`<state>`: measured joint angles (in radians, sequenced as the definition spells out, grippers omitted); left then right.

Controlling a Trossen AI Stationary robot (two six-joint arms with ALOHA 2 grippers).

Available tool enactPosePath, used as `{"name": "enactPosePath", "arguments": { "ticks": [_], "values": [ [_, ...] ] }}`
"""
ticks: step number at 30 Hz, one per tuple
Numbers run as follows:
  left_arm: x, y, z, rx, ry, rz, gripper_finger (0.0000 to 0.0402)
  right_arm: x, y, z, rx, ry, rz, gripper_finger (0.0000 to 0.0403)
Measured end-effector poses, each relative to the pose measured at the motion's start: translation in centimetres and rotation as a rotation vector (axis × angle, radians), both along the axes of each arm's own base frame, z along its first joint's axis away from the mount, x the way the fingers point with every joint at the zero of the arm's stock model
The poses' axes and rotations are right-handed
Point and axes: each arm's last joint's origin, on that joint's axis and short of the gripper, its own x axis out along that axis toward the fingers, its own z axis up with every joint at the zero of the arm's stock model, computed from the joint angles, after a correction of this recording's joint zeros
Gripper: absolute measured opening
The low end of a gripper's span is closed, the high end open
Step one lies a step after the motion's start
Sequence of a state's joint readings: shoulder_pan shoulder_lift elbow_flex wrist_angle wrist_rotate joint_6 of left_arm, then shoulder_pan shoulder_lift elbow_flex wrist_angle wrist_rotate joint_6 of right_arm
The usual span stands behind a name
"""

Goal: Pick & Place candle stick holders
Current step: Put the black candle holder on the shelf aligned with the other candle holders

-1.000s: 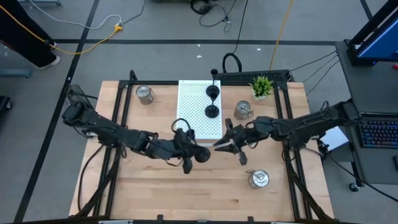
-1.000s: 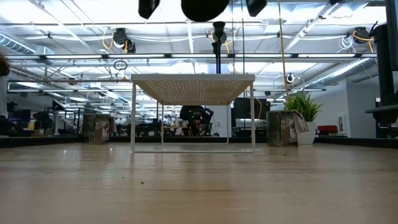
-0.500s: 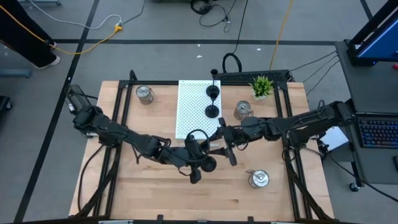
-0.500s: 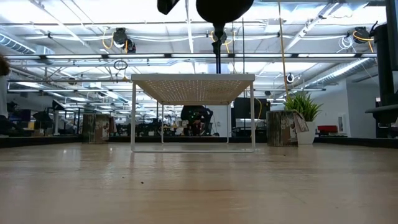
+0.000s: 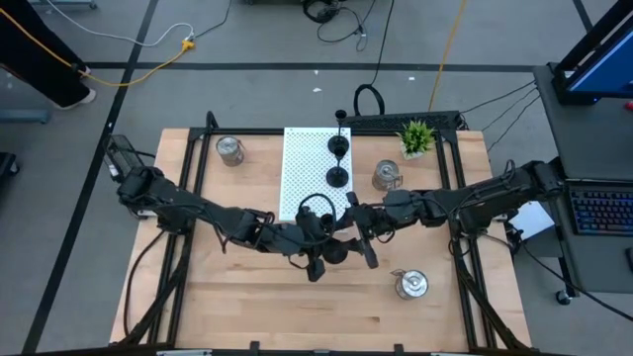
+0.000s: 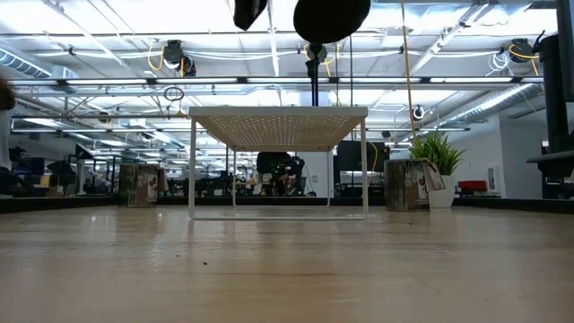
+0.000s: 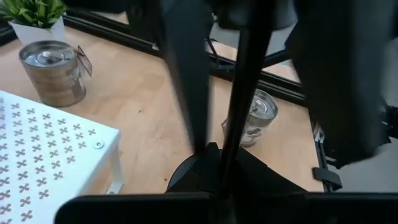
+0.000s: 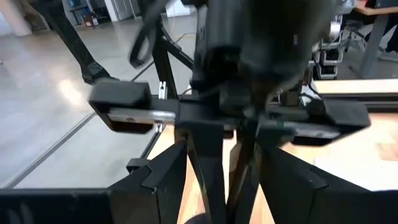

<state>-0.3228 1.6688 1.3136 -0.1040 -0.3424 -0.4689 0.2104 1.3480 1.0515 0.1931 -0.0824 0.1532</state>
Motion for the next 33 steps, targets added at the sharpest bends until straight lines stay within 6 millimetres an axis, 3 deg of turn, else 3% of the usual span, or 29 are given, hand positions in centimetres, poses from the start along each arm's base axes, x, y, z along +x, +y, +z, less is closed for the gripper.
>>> {"name": "enactPosePath", "arguments": {
  "ticks": [9,28,33],
  "values": [
    [0.1,0.2,0.0,-0.013,0.002,-0.016,0.0014,0.1,-0.2,0.0,-0.001,-0.001,-0.014,0.0162],
    [1.0,0.7,-0.9,-0.005,0.017,-0.04,0.0014,0.4,-0.8,-0.3,-0.002,0.009,-0.029,0.0017],
    [1.0,0.7,-1.0,0.0,0.021,-0.044,0.0014,0.4,-0.8,-0.4,0.003,0.018,-0.031,0.0009]
  ]
}}
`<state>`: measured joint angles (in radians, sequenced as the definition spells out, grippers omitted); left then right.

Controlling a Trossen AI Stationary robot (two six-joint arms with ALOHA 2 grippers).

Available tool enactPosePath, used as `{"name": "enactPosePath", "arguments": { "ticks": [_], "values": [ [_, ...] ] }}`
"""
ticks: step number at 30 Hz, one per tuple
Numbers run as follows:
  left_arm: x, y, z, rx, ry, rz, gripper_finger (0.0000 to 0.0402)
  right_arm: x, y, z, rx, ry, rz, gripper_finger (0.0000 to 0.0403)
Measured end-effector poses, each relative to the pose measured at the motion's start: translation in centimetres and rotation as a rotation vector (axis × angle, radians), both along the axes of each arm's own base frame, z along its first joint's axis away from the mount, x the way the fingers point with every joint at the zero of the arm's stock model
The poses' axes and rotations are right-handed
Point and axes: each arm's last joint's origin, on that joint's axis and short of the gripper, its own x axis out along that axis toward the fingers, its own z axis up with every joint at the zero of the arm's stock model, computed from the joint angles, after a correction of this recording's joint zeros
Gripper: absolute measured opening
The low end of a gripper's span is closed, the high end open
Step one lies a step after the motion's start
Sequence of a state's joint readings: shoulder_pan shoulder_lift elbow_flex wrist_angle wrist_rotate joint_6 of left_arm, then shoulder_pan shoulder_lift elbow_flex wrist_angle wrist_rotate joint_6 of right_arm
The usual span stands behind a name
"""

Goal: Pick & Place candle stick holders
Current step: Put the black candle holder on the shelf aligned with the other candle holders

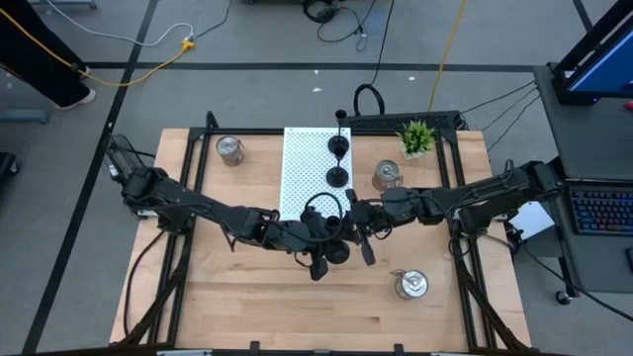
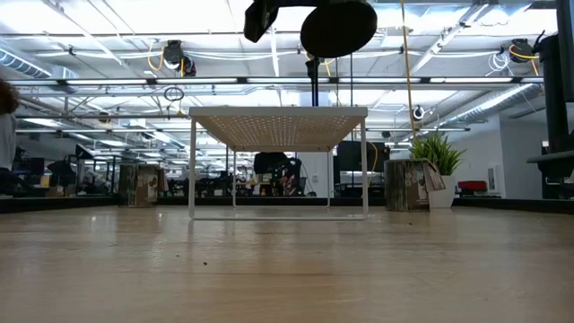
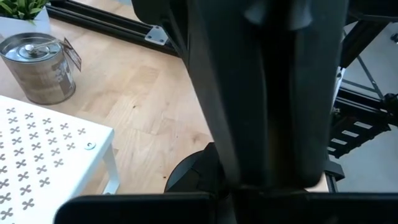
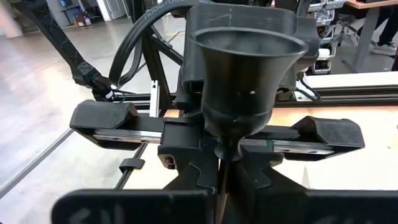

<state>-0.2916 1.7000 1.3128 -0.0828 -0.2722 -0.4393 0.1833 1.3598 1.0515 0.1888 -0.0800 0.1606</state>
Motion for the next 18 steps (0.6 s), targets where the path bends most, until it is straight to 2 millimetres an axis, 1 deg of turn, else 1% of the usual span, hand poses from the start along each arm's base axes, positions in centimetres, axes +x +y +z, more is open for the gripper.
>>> {"name": "enactPosePath", "arguments": {
  "ticks": [4,6,18],
  "values": [
    [0.0,0.0,0.0,-0.003,0.0,0.001,0.0014,-0.01,-0.02,-0.05,-0.003,0.005,-0.001,0.0006],
    [0.0,0.0,0.0,-0.008,0.0,0.003,0.0026,-0.01,-0.02,-0.05,-0.006,0.005,0.0,0.0006],
    [-0.13,0.14,-0.16,-0.035,0.016,0.067,0.0165,-0.16,-0.26,-0.94,-0.05,0.09,-0.064,0.0005]
  ]
}}
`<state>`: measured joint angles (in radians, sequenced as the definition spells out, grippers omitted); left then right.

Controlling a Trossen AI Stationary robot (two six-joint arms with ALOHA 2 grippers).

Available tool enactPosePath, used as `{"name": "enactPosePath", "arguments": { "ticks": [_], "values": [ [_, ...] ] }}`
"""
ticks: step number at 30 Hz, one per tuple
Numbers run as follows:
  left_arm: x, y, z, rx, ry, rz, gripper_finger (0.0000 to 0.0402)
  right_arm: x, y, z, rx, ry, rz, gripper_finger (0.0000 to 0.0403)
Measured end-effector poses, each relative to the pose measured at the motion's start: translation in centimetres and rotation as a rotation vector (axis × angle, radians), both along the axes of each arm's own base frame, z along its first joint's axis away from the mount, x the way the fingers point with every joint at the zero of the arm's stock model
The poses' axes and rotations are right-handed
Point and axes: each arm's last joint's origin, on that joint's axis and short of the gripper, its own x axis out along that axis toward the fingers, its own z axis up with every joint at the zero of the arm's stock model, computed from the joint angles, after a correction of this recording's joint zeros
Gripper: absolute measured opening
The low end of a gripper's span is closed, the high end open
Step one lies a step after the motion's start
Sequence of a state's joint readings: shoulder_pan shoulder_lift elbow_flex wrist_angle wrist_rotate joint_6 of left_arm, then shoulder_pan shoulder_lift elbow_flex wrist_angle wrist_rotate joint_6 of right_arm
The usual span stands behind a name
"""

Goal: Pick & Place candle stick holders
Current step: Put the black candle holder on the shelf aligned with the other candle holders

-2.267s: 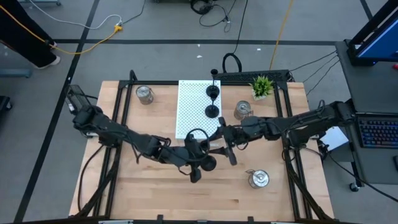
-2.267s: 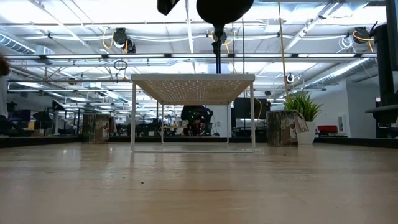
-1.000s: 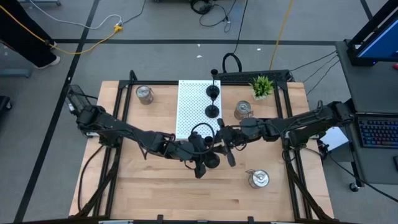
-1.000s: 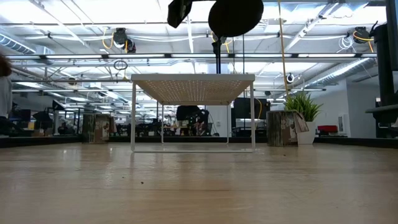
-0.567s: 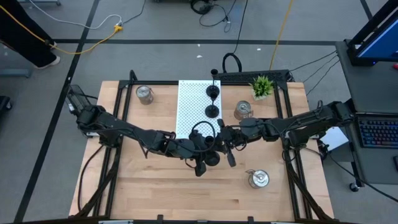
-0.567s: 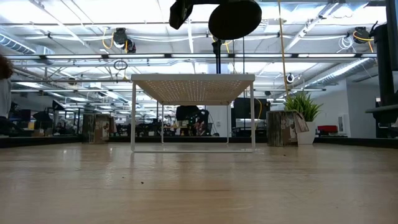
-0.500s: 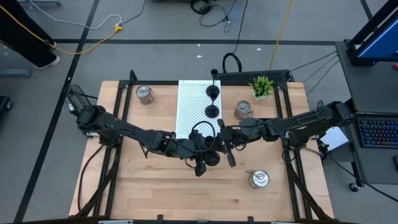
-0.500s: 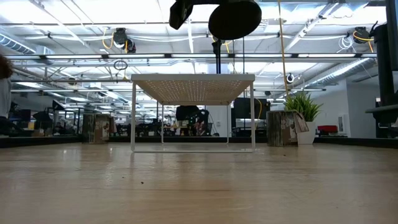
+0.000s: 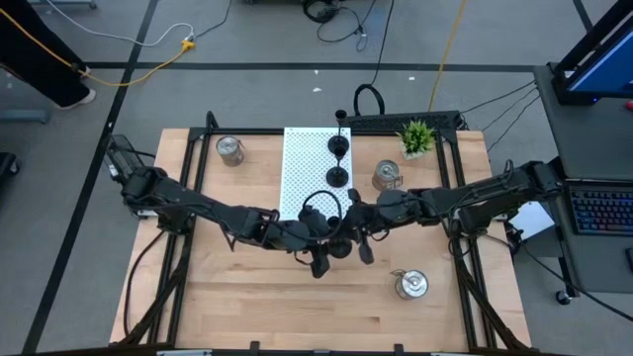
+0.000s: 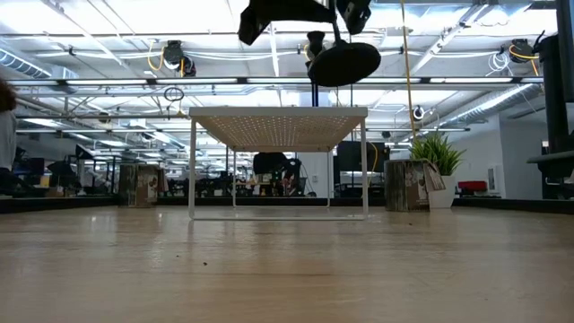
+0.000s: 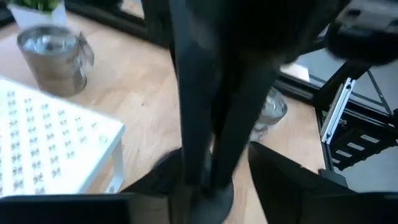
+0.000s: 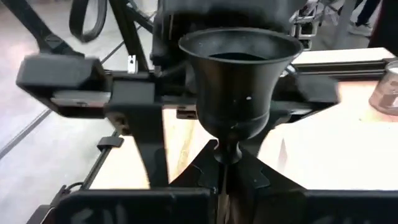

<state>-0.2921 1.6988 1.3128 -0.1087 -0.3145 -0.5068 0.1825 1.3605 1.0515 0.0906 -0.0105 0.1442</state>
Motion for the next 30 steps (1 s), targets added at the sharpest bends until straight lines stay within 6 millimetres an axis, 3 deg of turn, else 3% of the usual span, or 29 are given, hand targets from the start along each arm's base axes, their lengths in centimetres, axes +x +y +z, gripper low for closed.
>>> {"name": "enactPosePath", "arguments": {
  "ticks": [9,20,30],
  "values": [
    [-2.7,-0.5,0.4,-0.051,0.175,0.002,0.0235,-1.1,-1.0,1.3,-0.025,-0.03,-0.084,0.0005],
    [-5.9,-1.7,1.2,0.03,0.302,-0.075,0.0241,-2.4,-2.4,3.5,-0.074,-0.139,-0.184,0.0005],
    [-6.7,-1.6,0.8,0.072,0.35,0.035,0.0241,-1.9,-3.6,2.7,-0.11,-0.177,-0.265,0.0005]
  ]
}}
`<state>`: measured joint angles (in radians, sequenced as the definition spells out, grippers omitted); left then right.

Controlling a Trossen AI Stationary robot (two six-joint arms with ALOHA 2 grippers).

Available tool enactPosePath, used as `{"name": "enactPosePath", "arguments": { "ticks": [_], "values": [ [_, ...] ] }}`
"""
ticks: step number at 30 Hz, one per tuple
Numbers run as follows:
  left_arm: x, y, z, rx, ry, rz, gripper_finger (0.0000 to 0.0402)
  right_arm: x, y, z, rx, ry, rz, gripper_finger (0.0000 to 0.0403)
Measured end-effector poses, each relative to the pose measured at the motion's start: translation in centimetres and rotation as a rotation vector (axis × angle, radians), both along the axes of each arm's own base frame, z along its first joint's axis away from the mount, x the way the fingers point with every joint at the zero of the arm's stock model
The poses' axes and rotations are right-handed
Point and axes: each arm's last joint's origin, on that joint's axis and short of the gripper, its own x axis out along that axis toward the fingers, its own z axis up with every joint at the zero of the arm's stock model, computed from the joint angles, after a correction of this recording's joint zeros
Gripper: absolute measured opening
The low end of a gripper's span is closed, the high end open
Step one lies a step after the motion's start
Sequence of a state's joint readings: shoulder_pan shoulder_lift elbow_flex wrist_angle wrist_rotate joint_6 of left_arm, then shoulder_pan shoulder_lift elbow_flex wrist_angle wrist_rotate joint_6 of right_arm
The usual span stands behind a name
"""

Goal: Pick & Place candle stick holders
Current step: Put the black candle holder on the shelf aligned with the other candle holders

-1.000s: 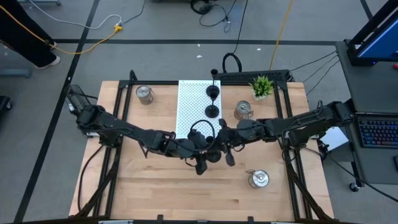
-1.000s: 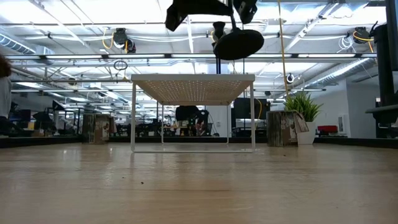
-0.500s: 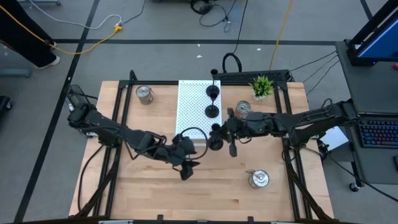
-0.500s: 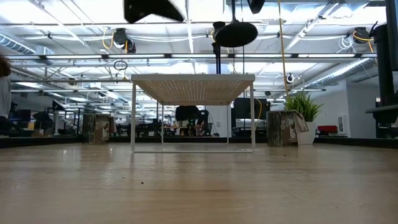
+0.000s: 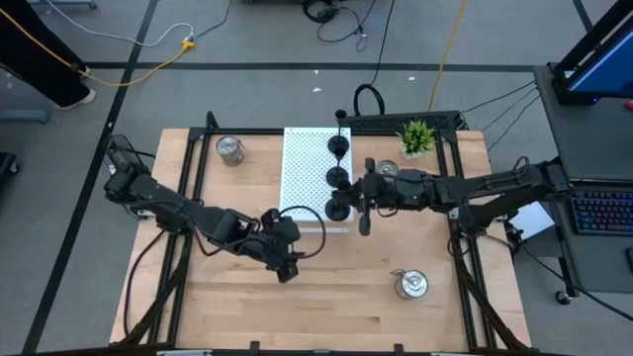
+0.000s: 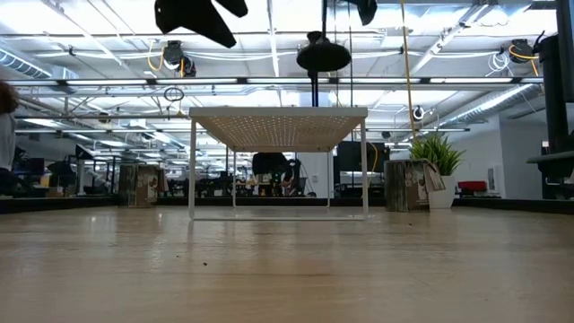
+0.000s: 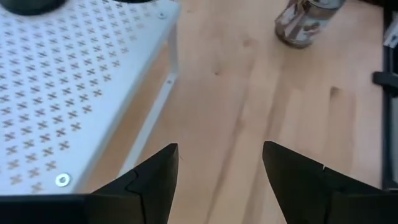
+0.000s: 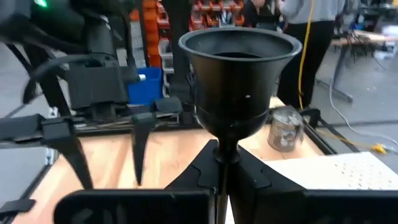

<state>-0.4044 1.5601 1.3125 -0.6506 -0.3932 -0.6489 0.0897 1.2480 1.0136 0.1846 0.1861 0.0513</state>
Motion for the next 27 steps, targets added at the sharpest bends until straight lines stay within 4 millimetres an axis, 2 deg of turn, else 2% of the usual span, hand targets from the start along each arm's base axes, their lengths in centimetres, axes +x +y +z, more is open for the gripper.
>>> {"name": "enactPosePath", "arguments": {
  "ticks": [7,10,14,20,23,27],
  "values": [
    [-0.9,-0.6,0.8,0.04,-0.043,0.012,0.0241,-0.2,-0.9,-2.8,0.006,-0.009,-0.033,0.0005],
    [-1.2,-0.6,1.1,0.022,-0.118,0.015,0.0241,-0.4,-1.3,-3.6,0.007,-0.013,-0.045,0.0005],
    [-2.1,-0.3,-0.1,-0.016,-0.228,-0.014,0.0241,-0.4,-1.8,-3.6,-0.008,-0.041,-0.064,0.0005],
    [-5.4,1.0,-1.8,-0.071,-0.383,-0.05,0.0241,-0.2,-2.4,-4.2,-0.013,-0.013,-0.079,0.0005],
    [-7.2,1.7,-1.9,-0.073,-0.488,-0.069,0.0241,-0.2,-2.5,-4.1,-0.014,-0.021,-0.085,0.0005],
    [-9.5,2.5,-2.8,-0.082,-0.551,-0.082,0.0241,-0.2,-2.5,-4.0,-0.017,-0.028,-0.085,0.0005]
  ]
}}
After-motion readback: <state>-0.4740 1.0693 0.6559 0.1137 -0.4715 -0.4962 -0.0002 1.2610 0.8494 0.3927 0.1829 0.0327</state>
